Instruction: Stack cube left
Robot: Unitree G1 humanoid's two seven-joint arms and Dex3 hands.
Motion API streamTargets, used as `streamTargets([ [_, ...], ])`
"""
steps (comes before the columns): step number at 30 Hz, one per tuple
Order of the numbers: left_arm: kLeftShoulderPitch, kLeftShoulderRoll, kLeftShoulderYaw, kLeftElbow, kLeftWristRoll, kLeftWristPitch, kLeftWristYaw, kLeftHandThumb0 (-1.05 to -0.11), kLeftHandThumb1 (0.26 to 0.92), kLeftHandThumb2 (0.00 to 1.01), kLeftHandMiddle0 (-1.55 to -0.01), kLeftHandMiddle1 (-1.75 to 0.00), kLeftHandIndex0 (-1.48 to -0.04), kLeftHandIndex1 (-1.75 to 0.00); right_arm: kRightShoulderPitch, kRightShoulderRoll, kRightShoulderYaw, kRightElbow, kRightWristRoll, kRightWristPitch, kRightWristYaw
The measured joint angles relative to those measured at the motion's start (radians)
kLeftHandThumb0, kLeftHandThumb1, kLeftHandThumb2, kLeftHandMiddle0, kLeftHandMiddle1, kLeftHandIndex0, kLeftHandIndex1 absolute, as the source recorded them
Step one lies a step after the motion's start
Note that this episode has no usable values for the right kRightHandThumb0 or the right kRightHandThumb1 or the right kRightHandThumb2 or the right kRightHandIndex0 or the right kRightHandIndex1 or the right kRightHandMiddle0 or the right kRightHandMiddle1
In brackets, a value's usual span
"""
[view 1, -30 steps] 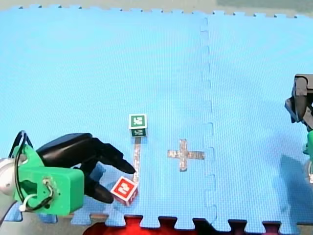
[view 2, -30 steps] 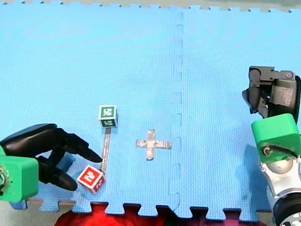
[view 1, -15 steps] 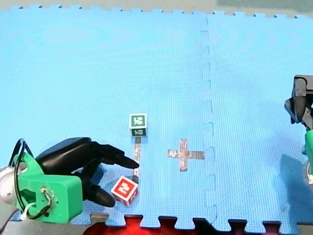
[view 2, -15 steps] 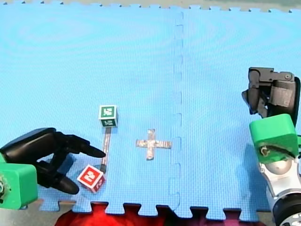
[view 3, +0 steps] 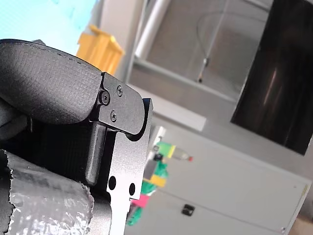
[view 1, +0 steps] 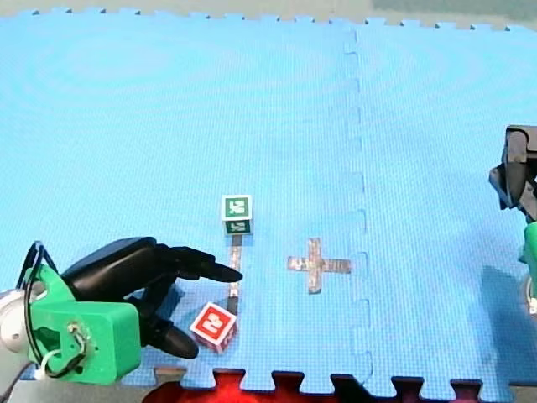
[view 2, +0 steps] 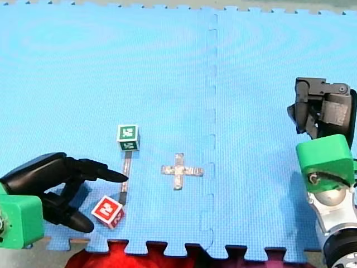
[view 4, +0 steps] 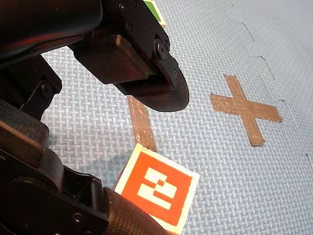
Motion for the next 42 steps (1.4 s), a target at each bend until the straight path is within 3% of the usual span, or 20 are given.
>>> streamTargets([
  [5,-0.002,0.006,-0.007,-0.042,0.005,0.048,-0.032,-1.048,0.813,0.02,-0.95,-1.75,-0.61,0.00,-0.005,-0.005,-0.011,0.002,0.021,-0.017,0.038],
  [9,0.013,0.007,-0.005,-0.080,0.004,0.060,-0.026,-1.048,0.811,0.01,-0.95,-1.75,-0.76,-0.07,-0.006,-0.007,-0.016,0.002,0.026,-0.021,0.053],
  [13,0.034,-0.001,-0.005,-0.098,0.005,0.057,-0.008,-1.048,0.793,0.00,-0.95,-1.75,-0.79,-0.06,-0.007,-0.007,-0.020,0.002,0.033,-0.027,0.064],
  [18,0.044,-0.008,-0.027,-0.090,0.058,0.037,0.044,-1.028,0.763,0.00,-0.95,-1.75,-0.83,-0.05,-0.009,-0.007,-0.024,0.002,0.037,-0.028,0.072],
  [25,0.039,-0.002,-0.064,-0.093,0.155,0.012,0.130,-0.922,0.709,0.00,-0.94,-1.75,-0.90,-0.04,-0.010,-0.007,-0.024,0.001,0.033,-0.030,0.068],
  [29,0.044,0.005,-0.085,-0.128,0.227,0.028,0.194,-0.848,0.705,0.00,-0.94,-1.75,-0.93,-0.03,-0.010,-0.005,-0.023,-0.001,0.031,-0.032,0.065],
  [31,0.044,0.009,-0.094,-0.139,0.245,0.034,0.213,-0.737,0.685,0.00,-0.94,-1.75,-0.95,-0.03,-0.010,-0.005,-0.023,-0.002,0.032,-0.033,0.065],
  [36,0.045,0.013,-0.114,-0.144,0.252,0.046,0.224,-0.633,0.675,0.00,-0.94,-1.75,-0.96,-0.02,-0.010,-0.004,-0.024,-0.003,0.032,-0.033,0.066],
  [42,0.042,0.018,-0.125,-0.145,0.217,0.050,0.187,-0.391,0.679,0.01,-0.92,-1.75,-0.85,0.00,-0.010,-0.004,-0.025,-0.004,0.032,-0.033,0.065],
])
